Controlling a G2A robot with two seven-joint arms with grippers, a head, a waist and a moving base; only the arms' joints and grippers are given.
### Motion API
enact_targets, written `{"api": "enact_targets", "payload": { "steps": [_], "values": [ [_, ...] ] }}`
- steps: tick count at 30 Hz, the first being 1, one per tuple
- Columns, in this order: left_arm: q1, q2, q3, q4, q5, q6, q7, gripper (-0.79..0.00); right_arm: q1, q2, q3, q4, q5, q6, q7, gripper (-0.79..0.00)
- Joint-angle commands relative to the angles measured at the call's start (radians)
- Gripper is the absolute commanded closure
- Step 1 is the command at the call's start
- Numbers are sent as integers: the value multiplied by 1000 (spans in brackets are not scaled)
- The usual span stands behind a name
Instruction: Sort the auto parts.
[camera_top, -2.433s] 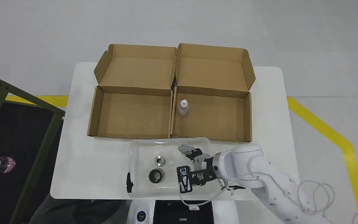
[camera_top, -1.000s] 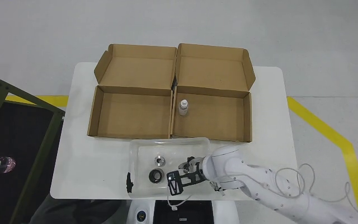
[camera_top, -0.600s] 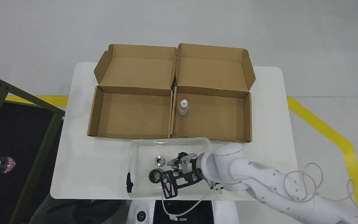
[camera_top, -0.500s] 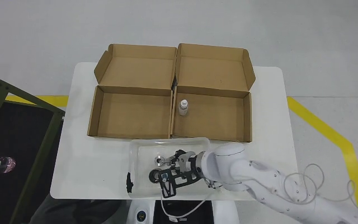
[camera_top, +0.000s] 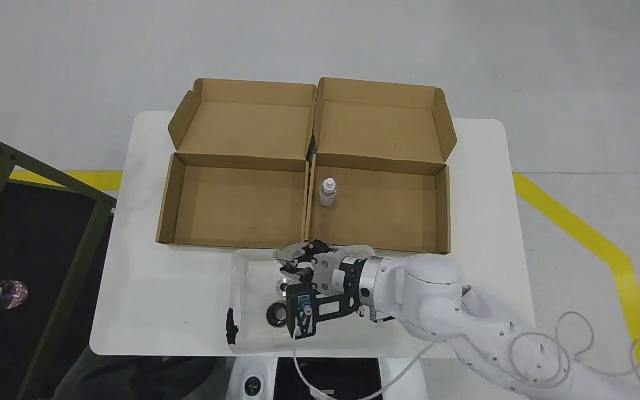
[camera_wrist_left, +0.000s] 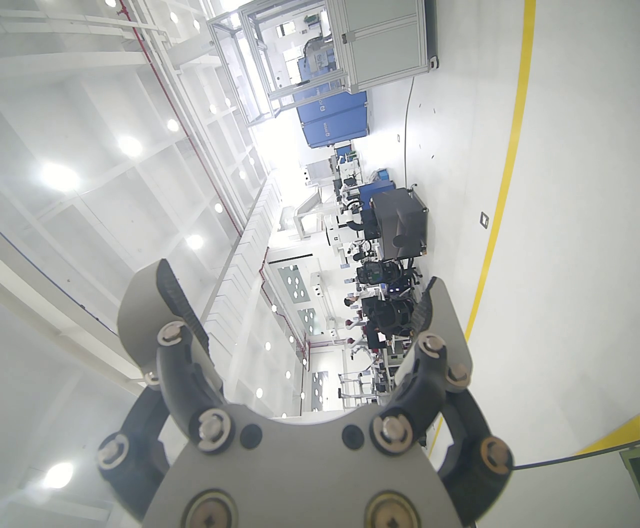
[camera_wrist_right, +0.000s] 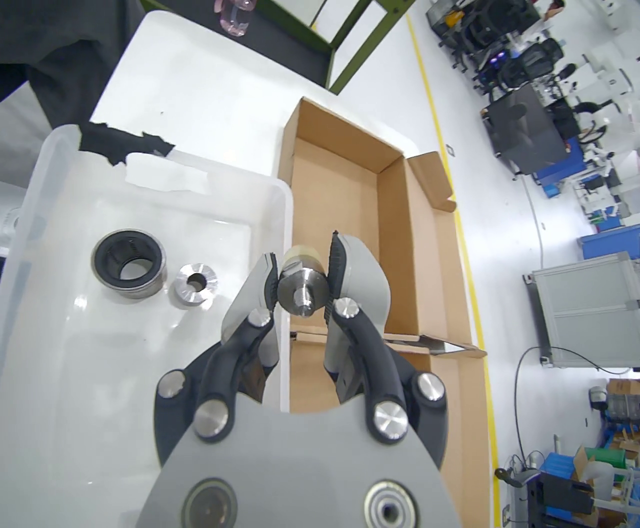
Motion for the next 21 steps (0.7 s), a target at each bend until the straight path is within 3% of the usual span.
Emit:
{"api": "enact_targets", "payload": {
  "steps": [1,10,21],
  "values": [
    [0,0,0,0,0,0,0,-785,-21,4,27,-9,-7,27,-55,0],
    [0,0,0,0,0,0,0,-785,-110,24,157,-25,-45,113,-226,0],
    [0,0,0,0,0,0,0,-785,-197,40,310,-37,18,134,-311,0]
  ]
}}
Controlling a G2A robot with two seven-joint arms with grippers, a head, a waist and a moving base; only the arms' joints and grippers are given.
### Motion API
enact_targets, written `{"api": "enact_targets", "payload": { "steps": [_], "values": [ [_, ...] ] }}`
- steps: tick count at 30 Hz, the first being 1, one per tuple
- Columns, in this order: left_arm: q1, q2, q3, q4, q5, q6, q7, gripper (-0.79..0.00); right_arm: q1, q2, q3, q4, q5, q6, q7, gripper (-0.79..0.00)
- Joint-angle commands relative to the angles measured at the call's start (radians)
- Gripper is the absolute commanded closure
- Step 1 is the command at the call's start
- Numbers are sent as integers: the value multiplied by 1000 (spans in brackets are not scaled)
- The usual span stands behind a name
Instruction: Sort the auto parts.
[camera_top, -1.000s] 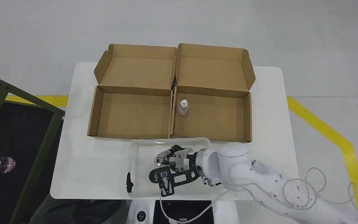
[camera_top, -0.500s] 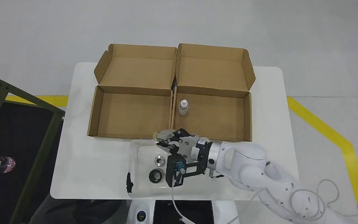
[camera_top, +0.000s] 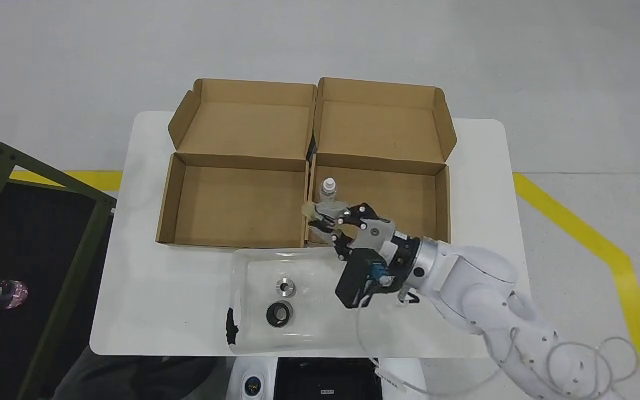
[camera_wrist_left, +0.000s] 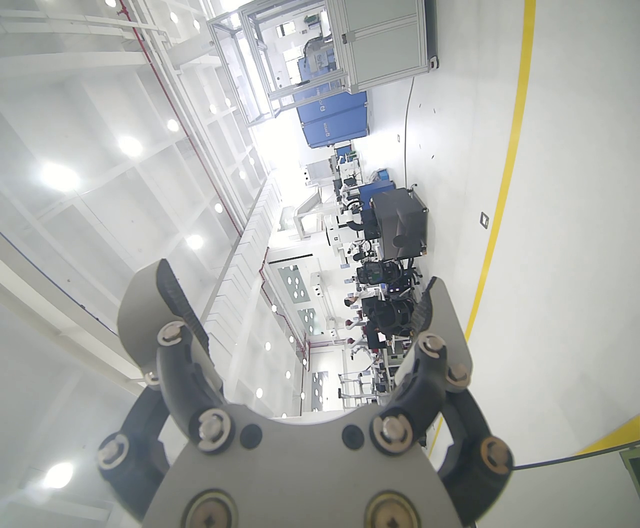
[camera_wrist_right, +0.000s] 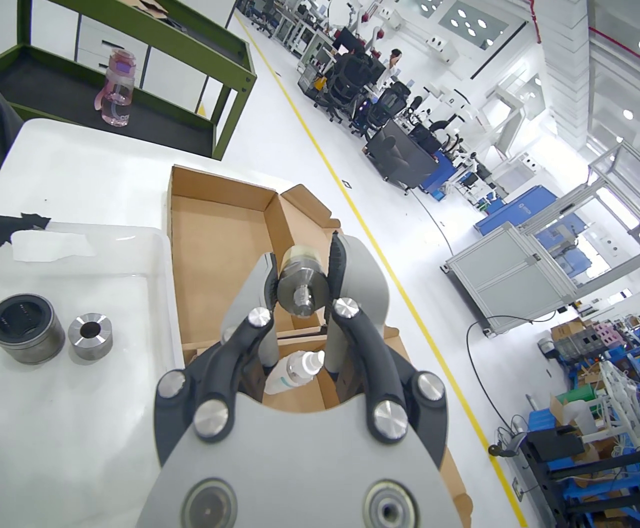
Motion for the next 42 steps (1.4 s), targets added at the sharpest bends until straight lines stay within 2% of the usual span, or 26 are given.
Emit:
{"api": "enact_targets", "payload": {
  "steps": [1,13,22,25,34,42],
  "values": [
    [0,0,0,0,0,0,0,-785,-11,1,21,-3,17,0,-8,0],
    [0,0,0,0,0,0,0,-785,-61,1,97,51,107,-28,-48,0],
    [0,0,0,0,0,0,0,-785,-60,3,162,111,176,-86,6,0],
    [0,0,0,0,0,0,0,-785,-48,5,177,134,200,-133,36,0],
    [0,0,0,0,0,0,0,-785,52,-1,163,242,308,-280,191,0],
    [0,0,0,0,0,0,0,-785,191,-17,90,365,381,-374,351,0]
  ]
}}
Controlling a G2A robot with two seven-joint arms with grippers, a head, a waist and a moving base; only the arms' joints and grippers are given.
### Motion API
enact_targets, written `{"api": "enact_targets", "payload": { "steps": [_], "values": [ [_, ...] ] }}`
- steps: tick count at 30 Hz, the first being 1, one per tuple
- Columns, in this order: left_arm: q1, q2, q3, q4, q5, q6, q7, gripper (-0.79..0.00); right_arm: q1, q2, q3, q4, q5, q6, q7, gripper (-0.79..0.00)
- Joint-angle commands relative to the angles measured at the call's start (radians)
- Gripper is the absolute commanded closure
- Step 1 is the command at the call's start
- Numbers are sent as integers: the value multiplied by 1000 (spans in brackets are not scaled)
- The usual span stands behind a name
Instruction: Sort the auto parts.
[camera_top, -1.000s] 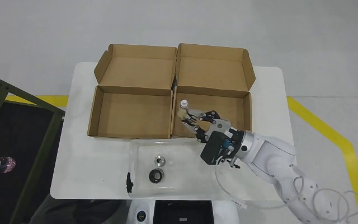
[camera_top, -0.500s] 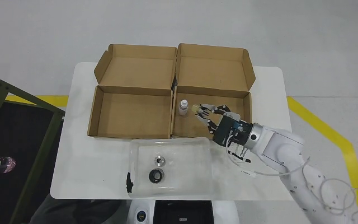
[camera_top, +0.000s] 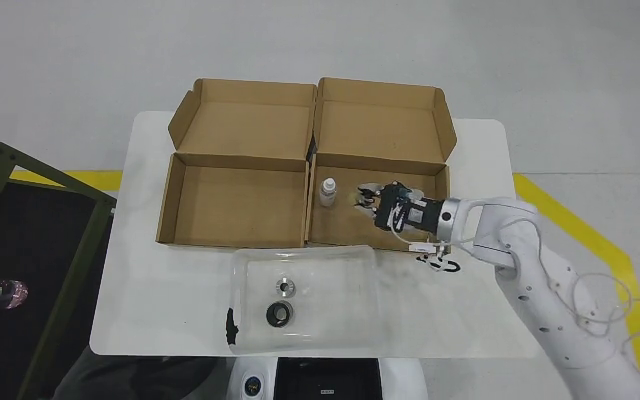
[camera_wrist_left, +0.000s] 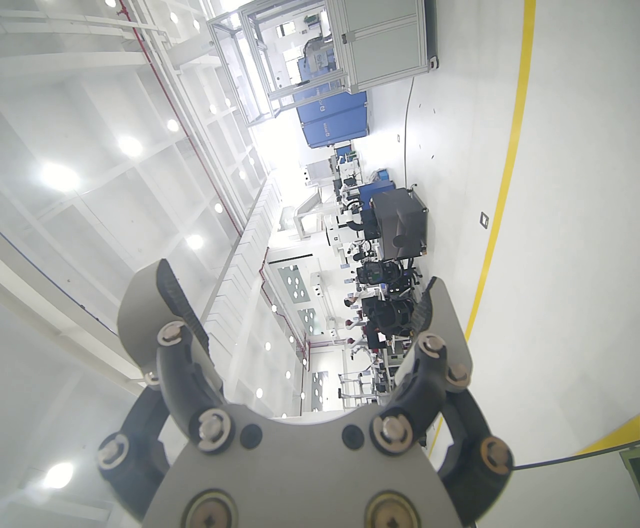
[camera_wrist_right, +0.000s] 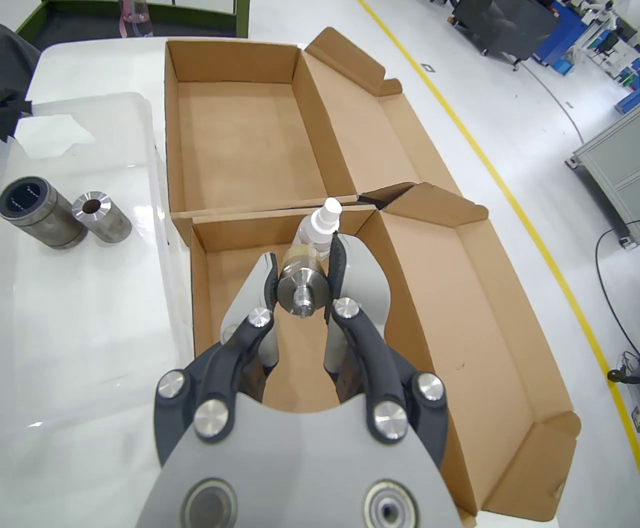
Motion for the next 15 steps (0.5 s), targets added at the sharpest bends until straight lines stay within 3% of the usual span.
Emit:
{"api": "enact_targets", "payload": {
  "steps": [1,8,15],
  "values": [
    [0,0,0,0,0,0,0,-785,33,-5,-22,28,20,-25,30,0],
    [0,0,0,0,0,0,0,-785,151,-28,-115,147,70,-83,137,0],
    [0,0,0,0,0,0,0,-785,253,-61,-211,259,77,-51,209,0]
  ]
}}
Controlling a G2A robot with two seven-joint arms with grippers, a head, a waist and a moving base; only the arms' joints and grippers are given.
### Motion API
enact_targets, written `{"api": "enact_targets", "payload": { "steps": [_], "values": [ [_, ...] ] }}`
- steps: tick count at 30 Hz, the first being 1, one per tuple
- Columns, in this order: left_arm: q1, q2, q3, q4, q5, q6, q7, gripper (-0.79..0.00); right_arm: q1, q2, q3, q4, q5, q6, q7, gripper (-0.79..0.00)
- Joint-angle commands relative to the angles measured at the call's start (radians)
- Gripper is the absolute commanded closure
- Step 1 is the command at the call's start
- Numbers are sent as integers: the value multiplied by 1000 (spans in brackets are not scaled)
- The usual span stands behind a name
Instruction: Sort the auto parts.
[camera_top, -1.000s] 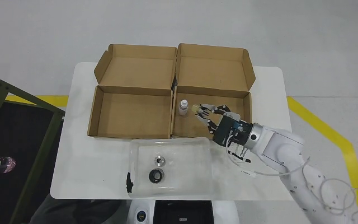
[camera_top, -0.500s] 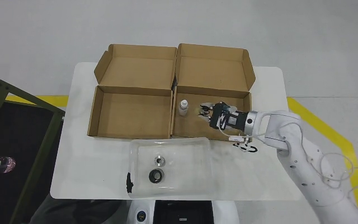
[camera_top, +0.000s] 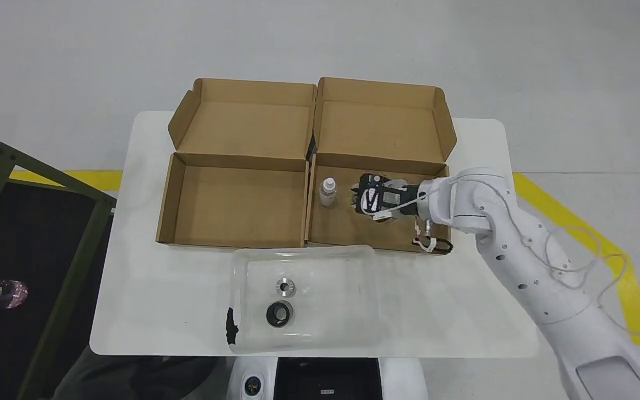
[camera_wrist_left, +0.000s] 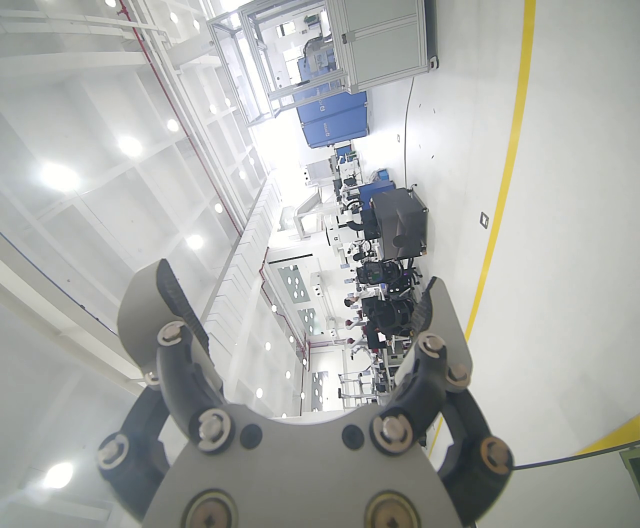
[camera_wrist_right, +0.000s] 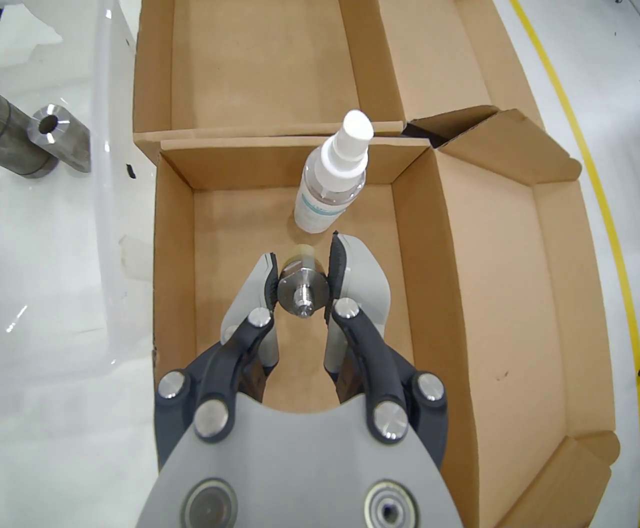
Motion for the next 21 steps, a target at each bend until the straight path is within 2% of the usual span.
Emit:
{"api": "enact_targets", "payload": {
  "steps": [1,13,15,21],
  "values": [
    [0,0,0,0,0,0,0,-785,23,-9,-24,32,1,10,14,0],
    [0,0,0,0,0,0,0,-785,152,-69,-162,186,11,20,95,0],
    [0,0,0,0,0,0,0,-785,164,-78,-179,203,11,23,105,-68],
    [0,0,0,0,0,0,0,-785,187,-100,-217,241,13,31,101,-129]
  ]
}}
